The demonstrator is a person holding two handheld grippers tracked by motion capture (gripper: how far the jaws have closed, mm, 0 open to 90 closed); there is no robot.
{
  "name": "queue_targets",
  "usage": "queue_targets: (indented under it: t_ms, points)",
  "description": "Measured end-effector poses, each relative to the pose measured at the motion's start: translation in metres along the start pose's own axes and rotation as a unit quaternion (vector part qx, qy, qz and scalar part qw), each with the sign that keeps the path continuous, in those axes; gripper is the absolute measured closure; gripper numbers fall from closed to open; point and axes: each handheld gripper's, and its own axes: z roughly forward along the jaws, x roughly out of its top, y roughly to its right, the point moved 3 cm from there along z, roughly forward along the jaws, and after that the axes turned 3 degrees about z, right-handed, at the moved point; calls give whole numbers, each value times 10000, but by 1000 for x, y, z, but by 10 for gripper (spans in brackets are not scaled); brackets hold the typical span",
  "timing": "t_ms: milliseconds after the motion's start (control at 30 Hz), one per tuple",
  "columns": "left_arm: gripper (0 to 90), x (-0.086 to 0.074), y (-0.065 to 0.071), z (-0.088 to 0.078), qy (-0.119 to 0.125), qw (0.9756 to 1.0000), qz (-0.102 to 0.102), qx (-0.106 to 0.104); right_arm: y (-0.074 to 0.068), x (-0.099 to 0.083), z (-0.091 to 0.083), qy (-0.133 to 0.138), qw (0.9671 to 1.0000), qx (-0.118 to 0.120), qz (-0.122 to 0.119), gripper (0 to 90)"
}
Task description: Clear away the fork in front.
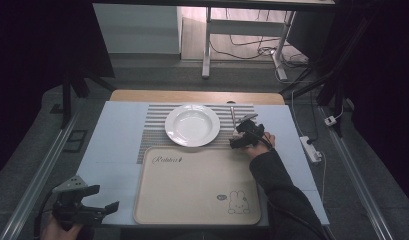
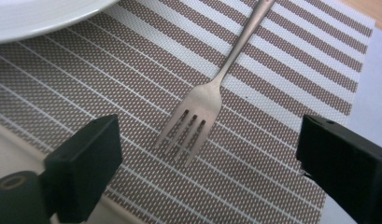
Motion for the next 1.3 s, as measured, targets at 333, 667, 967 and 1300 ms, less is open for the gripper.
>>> queue_targets:
  t_ms: [333, 667, 967, 1300]
  points:
    - [27, 0, 0, 0, -17, 10000, 17, -5, -9, 4, 6, -93, 9981, 35, -601, 453]
    - [28, 0, 1, 0, -29, 10000, 38, -6, -7, 4, 5, -231, 9986, 69, -462, 697]
    - [30, 0, 1, 1, -39, 10000, 50, -1, 0, 2, 2, -263, 9994, -37, -240, 892]
    - [24, 0, 0, 0, -3, 10000, 21, -10, 1, 2, -4, -205, 9997, 153, 38, 898]
